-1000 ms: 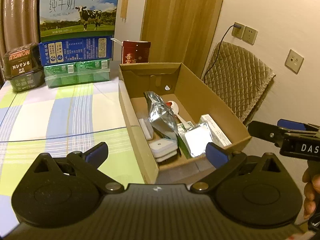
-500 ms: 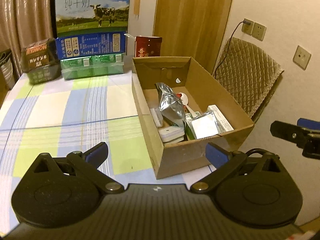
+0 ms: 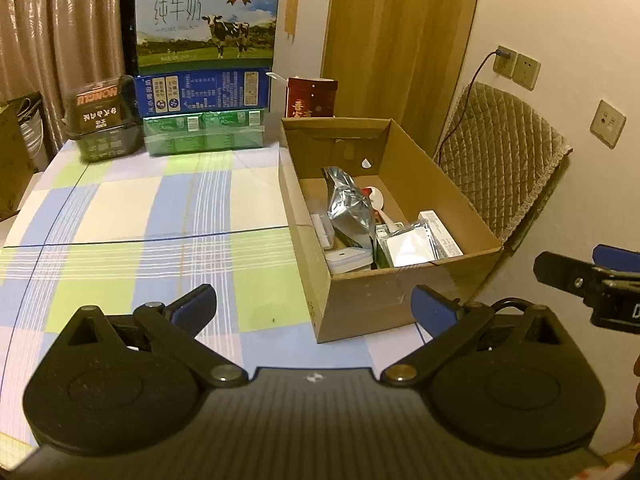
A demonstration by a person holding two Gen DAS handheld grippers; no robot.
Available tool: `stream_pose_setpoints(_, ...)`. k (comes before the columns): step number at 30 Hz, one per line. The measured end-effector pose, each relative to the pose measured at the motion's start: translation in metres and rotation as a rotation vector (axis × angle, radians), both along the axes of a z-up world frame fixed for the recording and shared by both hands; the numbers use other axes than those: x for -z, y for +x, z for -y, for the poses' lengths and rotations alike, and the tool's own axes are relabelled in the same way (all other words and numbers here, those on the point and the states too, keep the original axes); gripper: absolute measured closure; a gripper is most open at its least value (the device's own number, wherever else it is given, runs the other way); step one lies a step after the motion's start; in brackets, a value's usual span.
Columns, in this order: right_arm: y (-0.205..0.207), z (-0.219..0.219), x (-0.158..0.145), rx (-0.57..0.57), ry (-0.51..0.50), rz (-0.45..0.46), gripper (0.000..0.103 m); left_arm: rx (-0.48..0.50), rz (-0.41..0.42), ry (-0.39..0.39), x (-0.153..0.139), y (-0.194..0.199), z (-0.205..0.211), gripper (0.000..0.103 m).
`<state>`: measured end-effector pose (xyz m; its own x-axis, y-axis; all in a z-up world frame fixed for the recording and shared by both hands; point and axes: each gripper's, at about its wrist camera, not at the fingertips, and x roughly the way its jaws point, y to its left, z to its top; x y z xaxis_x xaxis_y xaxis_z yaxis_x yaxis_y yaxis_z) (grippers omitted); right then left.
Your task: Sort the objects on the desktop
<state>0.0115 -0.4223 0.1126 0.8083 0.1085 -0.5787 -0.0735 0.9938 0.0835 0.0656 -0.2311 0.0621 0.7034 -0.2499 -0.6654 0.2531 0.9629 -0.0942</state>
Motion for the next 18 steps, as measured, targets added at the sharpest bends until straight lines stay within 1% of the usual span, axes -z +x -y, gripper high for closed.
stream_pose_setpoints(4,-0.005,-0.004,-0.002,-0.018,-0.005,-0.016,0.002,0.002,-0.012,-0.025,-0.004,-0.006,-0.001,0.001)
stream_pose_setpoints(8,-0.01,-0.008,-0.004,-0.035,-0.012,-0.035,0.002,0.006,-0.022,-0.033,-0.006,-0.011,-0.002,0.001)
stream_pose_setpoints(18,-0.022,-0.01,-0.001,-0.04,-0.029,-0.057,0.002,0.017,-0.015,-0.016,-0.005,-0.025,-0.002,0.001)
